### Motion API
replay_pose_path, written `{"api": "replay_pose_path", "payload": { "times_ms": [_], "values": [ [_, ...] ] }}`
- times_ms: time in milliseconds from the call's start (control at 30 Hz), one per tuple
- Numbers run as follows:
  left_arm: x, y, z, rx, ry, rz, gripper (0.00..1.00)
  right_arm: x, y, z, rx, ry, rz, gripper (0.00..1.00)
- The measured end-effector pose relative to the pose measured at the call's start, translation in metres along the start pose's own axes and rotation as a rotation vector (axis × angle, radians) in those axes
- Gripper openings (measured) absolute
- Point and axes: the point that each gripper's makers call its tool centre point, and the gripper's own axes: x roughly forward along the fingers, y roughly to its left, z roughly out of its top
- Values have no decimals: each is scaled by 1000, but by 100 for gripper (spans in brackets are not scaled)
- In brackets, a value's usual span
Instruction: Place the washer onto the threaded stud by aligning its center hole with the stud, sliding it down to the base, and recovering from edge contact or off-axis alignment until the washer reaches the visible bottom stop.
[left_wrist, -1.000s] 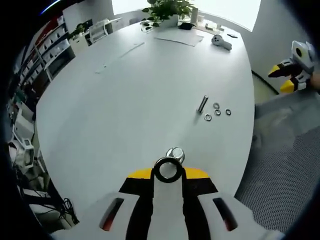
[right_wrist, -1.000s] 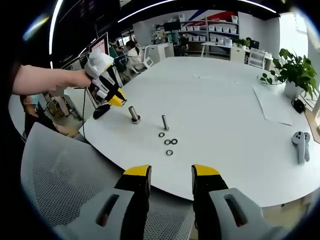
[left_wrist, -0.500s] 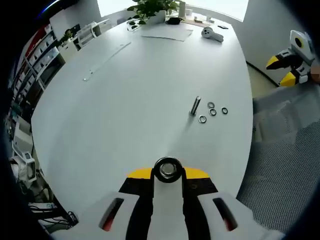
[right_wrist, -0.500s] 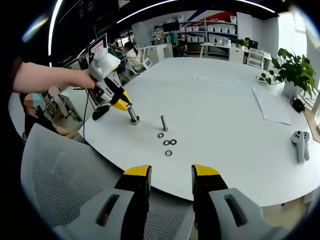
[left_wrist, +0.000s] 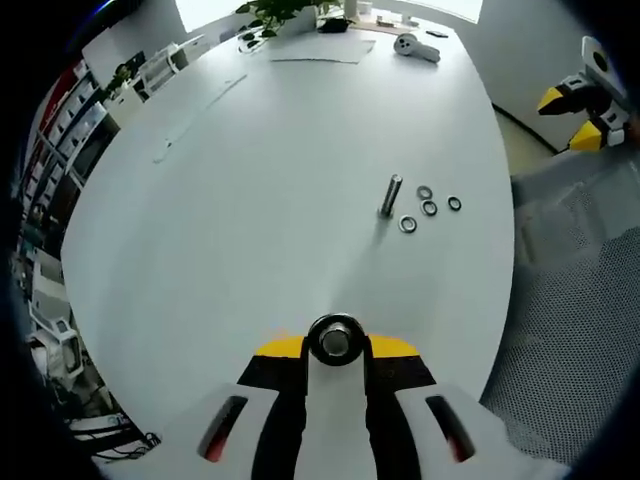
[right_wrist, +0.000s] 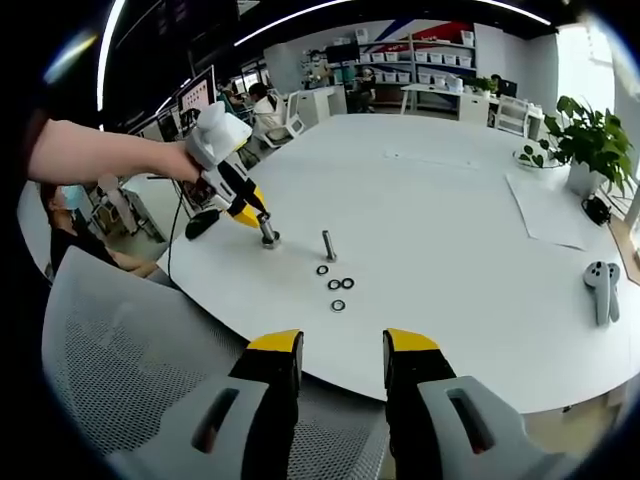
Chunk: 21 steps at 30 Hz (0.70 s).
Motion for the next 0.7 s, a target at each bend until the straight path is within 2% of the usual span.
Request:
{"api": "replay_pose_path", "payload": {
  "times_ms": [167, 367, 700],
  "values": [
    [8, -1, -2, 26, 34, 5, 19, 1, -1, 0, 2, 1, 1, 34],
    [29, -1, -8, 24, 57, 0, 19, 1, 0, -2, -6, 8, 5, 34],
    [37, -1, -13, 14, 67, -1, 20, 1, -2, -3, -5, 15, -2, 34]
  ]
}}
